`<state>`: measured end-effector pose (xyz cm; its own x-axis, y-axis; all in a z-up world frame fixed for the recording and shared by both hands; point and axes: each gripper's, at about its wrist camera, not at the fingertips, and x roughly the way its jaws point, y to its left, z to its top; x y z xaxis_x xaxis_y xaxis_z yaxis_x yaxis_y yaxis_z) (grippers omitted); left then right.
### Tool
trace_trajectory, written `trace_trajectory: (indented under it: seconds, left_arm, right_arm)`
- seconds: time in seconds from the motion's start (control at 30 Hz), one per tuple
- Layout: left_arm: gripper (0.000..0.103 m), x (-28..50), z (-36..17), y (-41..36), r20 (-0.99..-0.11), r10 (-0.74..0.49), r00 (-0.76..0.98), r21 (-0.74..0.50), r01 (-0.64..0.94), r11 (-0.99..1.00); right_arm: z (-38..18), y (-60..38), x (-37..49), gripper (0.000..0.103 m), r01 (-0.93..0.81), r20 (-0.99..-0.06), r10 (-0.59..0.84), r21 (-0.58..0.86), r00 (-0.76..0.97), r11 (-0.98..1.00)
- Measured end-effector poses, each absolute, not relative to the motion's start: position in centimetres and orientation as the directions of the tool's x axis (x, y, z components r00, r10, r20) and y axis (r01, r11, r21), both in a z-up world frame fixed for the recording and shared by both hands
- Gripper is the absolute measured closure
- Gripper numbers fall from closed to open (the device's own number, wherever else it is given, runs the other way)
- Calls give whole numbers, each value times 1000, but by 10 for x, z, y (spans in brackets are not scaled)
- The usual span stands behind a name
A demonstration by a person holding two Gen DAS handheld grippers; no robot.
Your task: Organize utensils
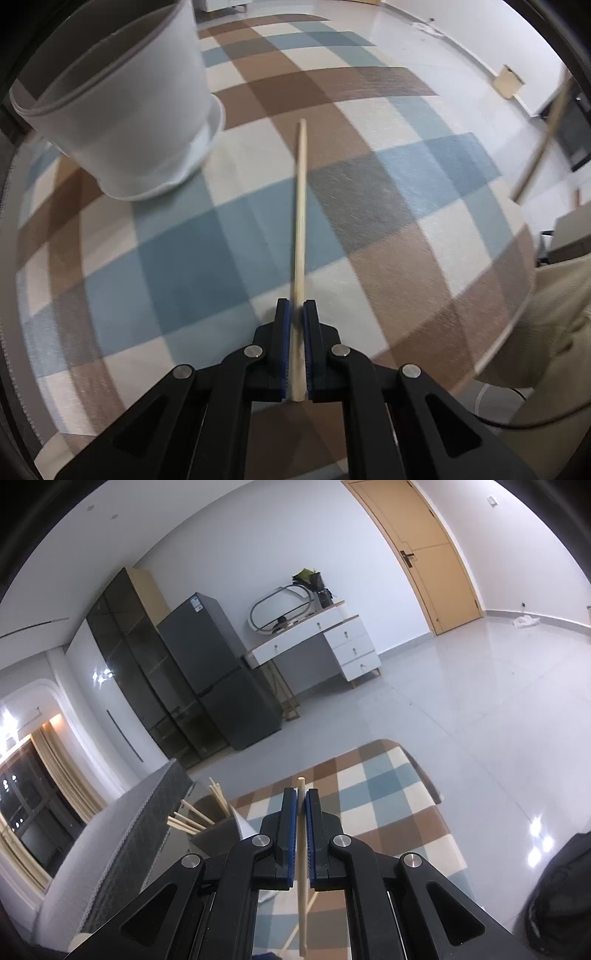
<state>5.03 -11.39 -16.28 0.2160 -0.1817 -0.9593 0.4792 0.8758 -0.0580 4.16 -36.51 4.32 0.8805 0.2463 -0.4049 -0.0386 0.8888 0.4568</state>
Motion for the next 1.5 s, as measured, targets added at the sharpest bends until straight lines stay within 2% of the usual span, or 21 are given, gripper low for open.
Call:
trace_trajectory:
  seconds: [0.07, 0.1, 0.17, 0.2, 0.27, 0.43, 0.57, 0.63, 0.67, 0.7, 0.73, 0.87, 1.03, 1.2, 1.5]
  left_arm:
    - [100, 63, -156, -115, -953, -199, 230, -77, 452, 889]
    - [95, 71, -153, -118, -948, -212, 236, -89, 441, 893]
    - [77, 85, -148, -129, -948, -205, 243, -78, 447, 891]
    - [63, 91, -147, -135, -949, -194, 250, -63, 450, 891]
    - [61, 103, -143, -149, -939, -201, 279, -49, 470, 881]
    - [59, 126, -157, -182, -958, -116, 263, 35, 507, 861]
    - [63, 137, -156, -191, -951, -133, 278, 26, 502, 865]
    - [91, 139, -156, -195, -954, -150, 259, 4, 511, 859]
    - [100, 138, -156, -201, -957, -166, 237, -14, 536, 844]
    - [102, 135, -156, -204, -959, -154, 238, 3, 549, 835]
    - [102, 133, -155, -210, -958, -133, 253, 32, 557, 830]
    - [102, 120, -138, -193, -949, -161, 272, 8, 529, 848]
    - [103, 103, -106, -167, -927, -239, 290, -63, 507, 860]
    - [103, 83, -60, -124, -882, -318, 347, -129, 472, 872]
    - [103, 57, -1, -105, -782, -426, 454, -188, 480, 857]
  right_arm:
    - [44, -367, 41, 99, -35, -401, 241, 458, 884, 888]
    - [44, -368, 41, 99, -32, -400, 239, 459, 885, 888]
    - [43, -371, 42, 99, -23, -399, 234, 467, 887, 884]
    - [42, -373, 42, 99, -19, -400, 232, 470, 887, 883]
    - [41, -377, 42, 99, -8, -404, 227, 476, 886, 879]
    - [43, -383, 42, 99, 11, -403, 215, 490, 889, 872]
    - [43, -391, 40, 99, 26, -402, 205, 500, 892, 866]
    - [43, -393, 40, 99, 30, -403, 204, 504, 892, 863]
    - [43, -394, 40, 99, 32, -403, 203, 505, 892, 862]
    - [43, -395, 41, 99, 33, -403, 203, 507, 892, 861]
    - [43, -395, 40, 99, 34, -401, 202, 508, 893, 861]
    - [46, -392, 38, 99, 28, -389, 195, 500, 900, 866]
    - [46, -383, 35, 99, 21, -388, 182, 464, 904, 885]
    - [45, -366, 32, 99, -2, -386, 185, 427, 904, 904]
    - [49, -320, 31, 99, -58, -396, 188, 317, 899, 947]
